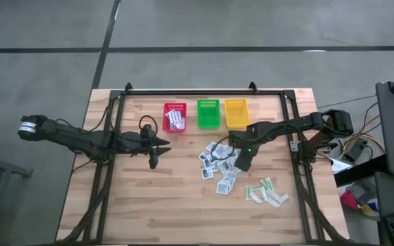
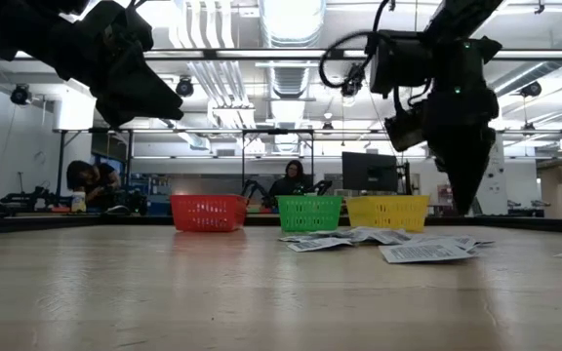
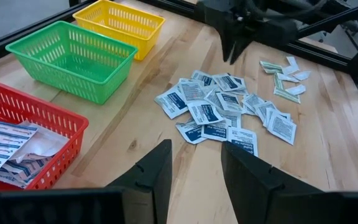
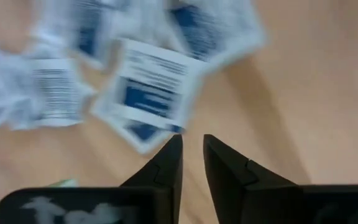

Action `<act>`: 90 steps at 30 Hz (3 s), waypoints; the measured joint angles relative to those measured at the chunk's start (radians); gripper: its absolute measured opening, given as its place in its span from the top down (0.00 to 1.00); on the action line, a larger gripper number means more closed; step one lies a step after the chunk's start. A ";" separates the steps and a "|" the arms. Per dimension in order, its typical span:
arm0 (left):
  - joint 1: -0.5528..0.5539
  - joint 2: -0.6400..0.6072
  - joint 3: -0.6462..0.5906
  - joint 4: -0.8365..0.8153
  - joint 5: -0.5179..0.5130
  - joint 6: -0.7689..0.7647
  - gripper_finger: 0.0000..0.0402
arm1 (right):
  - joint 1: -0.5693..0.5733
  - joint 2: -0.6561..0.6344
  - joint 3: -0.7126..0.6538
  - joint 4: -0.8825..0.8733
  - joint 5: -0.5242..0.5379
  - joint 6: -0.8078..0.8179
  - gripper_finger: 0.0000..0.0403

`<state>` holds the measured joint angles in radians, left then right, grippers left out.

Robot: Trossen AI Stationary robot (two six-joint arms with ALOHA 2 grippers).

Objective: Pick & Place First Aid Supplies
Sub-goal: Put the alcohol pad into the green basket

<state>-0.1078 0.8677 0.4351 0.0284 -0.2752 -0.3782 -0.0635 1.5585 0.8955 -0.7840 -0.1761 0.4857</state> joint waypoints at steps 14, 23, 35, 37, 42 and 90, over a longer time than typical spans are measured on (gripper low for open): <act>0.000 0.000 0.000 -0.002 0.000 0.001 0.67 | -0.001 0.001 -0.040 0.035 -0.003 0.007 0.59; 0.000 0.000 0.000 -0.002 0.000 0.001 0.67 | 0.000 0.001 -0.074 0.175 0.007 0.037 0.47; 0.000 0.000 0.000 -0.001 0.000 0.001 0.67 | -0.003 0.047 -0.094 0.173 0.045 0.038 0.48; 0.000 0.000 0.000 -0.001 0.000 0.001 0.67 | -0.003 0.065 -0.092 0.180 0.044 0.038 0.47; 0.000 0.000 0.000 0.000 0.000 -0.002 0.67 | -0.009 0.073 -0.079 0.177 0.044 0.038 0.47; 0.000 0.000 0.000 0.000 0.000 -0.008 0.67 | -0.032 0.069 -0.074 0.173 0.044 0.033 0.98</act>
<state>-0.1081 0.8677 0.4351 0.0288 -0.2752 -0.3866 -0.0954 1.6272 0.8217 -0.6108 -0.1316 0.5186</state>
